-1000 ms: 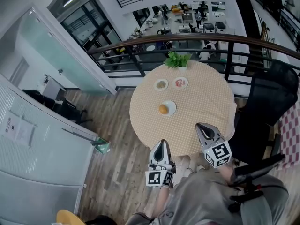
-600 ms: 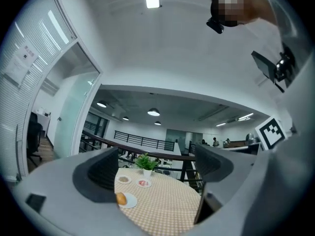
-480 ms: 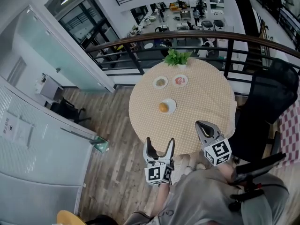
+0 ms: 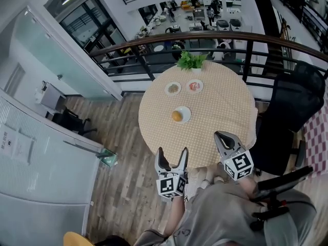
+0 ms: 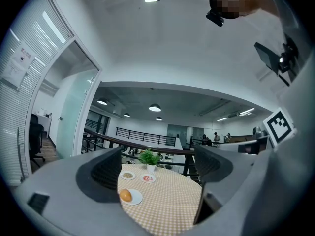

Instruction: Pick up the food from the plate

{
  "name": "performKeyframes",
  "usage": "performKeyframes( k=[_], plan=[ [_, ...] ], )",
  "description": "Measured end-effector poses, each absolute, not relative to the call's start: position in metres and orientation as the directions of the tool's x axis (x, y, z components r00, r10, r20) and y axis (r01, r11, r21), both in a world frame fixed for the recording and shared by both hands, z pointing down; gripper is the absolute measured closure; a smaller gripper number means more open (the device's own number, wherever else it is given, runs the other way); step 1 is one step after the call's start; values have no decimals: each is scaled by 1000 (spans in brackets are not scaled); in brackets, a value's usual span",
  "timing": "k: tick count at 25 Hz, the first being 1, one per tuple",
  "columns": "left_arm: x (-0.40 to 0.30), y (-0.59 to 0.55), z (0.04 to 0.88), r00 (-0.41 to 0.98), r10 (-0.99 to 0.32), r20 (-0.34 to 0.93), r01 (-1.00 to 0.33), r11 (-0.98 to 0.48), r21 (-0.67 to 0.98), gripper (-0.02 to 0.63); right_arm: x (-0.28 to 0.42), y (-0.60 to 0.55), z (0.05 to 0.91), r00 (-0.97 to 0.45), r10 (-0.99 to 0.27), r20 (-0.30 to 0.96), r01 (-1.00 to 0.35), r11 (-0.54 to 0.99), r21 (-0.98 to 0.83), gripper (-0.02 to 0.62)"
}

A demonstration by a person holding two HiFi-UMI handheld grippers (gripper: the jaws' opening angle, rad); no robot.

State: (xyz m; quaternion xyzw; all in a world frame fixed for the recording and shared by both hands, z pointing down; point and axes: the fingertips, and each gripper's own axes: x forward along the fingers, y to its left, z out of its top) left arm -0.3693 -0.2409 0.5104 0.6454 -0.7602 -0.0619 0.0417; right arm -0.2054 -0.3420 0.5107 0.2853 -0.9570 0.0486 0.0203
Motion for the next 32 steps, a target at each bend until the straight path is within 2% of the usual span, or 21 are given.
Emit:
performKeyframes(
  k=[17, 27, 32],
  plan=[
    [-418, -332, 560, -95, -977, 191, -981, 124, 148, 135, -173, -358, 521, -763, -638, 104, -645, 760, -73, 580],
    [-446, -397, 627, -46, -947, 317, -983, 99, 153, 141, -144, -367, 535, -693, -707, 142, -719, 692, -67, 580],
    [-465, -424, 667, -49, -920, 388, -973, 132, 189, 152, -133, -368, 539, -660, -734, 162, -749, 659, -63, 580]
  ],
)
